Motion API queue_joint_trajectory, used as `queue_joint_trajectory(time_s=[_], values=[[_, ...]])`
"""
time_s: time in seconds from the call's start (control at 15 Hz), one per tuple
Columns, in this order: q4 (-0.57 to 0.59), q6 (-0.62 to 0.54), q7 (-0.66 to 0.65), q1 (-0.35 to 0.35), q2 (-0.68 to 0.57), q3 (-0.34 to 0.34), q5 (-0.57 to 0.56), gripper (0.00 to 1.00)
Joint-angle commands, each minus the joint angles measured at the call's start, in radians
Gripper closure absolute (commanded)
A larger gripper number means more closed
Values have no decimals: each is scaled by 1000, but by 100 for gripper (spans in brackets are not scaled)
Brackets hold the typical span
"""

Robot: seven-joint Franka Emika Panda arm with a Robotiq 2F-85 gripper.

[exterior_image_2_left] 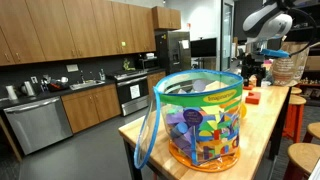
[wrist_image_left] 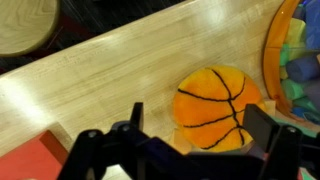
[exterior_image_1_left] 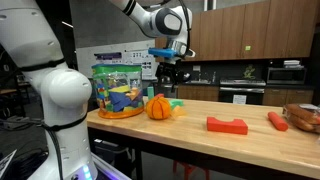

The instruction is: Take the purple arch out of the bag

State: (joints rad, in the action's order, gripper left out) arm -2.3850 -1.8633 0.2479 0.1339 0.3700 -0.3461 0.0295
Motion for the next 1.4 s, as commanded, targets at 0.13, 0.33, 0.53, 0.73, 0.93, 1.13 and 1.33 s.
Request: queue_joint_trajectory(time_s=[0.13, 0.33, 0.53, 0.73, 0.93, 1.13, 1.33], values=[[2, 2, 8, 27, -4, 25, 9, 0], [2, 1, 8, 27, -4, 25, 9, 0], [2, 1, 8, 27, -4, 25, 9, 0], [2, 1, 8, 27, -4, 25, 9, 0], [2, 1, 8, 27, -4, 25, 9, 0], [5, 34, 3, 36, 6, 44, -40, 0], [14, 61, 1, 44, 19, 71, -116, 0]])
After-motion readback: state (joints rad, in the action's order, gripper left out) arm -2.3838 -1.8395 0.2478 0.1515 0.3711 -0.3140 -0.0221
